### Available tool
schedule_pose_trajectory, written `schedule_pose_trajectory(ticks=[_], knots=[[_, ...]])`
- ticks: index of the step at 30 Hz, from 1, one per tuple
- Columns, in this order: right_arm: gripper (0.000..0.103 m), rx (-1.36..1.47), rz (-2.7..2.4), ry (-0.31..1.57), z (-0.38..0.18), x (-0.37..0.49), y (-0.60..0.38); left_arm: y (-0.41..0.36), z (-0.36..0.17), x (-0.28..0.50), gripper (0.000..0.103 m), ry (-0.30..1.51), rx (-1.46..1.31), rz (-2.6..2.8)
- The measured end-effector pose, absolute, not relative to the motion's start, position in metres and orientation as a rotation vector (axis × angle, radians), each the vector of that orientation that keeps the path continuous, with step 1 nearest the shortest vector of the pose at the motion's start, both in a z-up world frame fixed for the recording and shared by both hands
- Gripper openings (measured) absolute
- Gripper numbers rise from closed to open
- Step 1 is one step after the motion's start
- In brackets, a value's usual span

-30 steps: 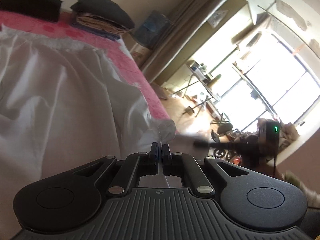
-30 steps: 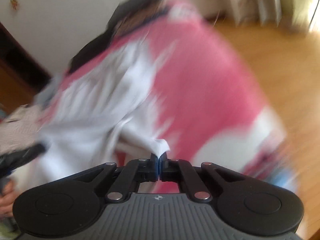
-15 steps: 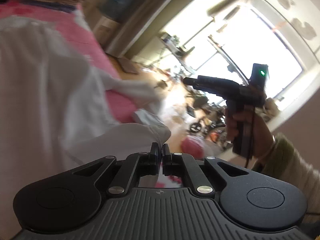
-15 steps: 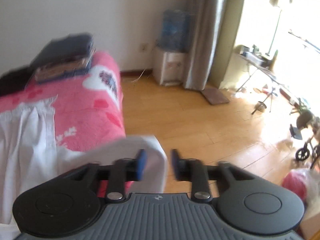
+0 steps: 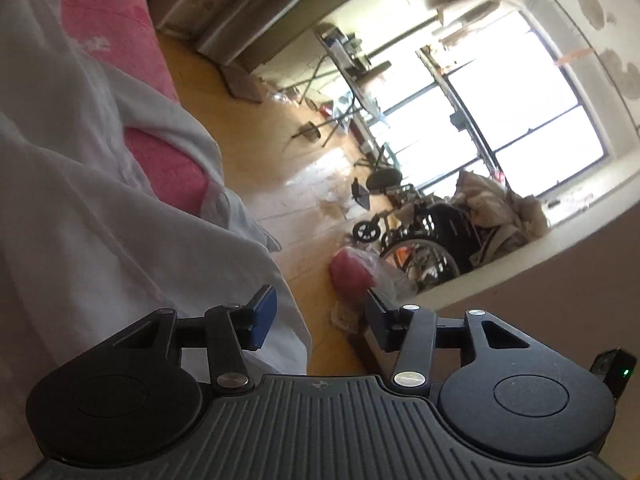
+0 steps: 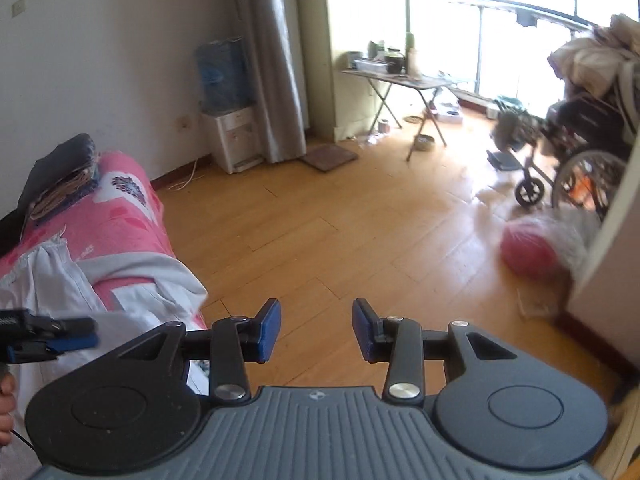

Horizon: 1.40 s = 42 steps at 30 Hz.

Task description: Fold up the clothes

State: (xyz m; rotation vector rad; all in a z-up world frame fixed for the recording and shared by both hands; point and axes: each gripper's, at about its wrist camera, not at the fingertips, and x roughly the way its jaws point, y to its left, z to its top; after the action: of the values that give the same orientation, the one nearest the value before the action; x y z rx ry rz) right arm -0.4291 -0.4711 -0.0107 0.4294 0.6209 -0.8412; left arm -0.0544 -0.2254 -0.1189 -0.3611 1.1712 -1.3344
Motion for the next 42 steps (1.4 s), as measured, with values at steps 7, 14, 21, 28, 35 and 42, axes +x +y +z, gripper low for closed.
schedule_pose_trajectory(ticks=[7,14,21,28,35,42], knots=[[0.042,0.353,-0.587,0.443,0.048,-0.357,-0.427,-0.069,-0.036,-0.018,0.057,0.859,-0.345,-1.089],[0.042,0.41,-0.061,0.291,0.12,-0.249,-0.348,0.103,-0.006,-0.03,0.064,0.714,-0.136,-0.633],[0.042,0.478,0.363,0.619,0.057,-0.097,-0.22,0.157,-0.071,-0.078,0.065,0.847,-0.076,-0.378],[0.042,0.354,0.484,0.96,-0.038,-0.047,-0.114,0.165,-0.133,-0.106,0.067,0.896,-0.027,-0.207],[0.042,0.319,0.441,1.098,-0.083,-0.065,-0.095,0.176,-0.164,-0.098,0.074,0.919,-0.1,-0.191],[0.042,0.388,0.392,1.094,-0.089,-0.075,-0.114,0.169,-0.151,-0.11,0.008,0.823,0.026,-0.111]])
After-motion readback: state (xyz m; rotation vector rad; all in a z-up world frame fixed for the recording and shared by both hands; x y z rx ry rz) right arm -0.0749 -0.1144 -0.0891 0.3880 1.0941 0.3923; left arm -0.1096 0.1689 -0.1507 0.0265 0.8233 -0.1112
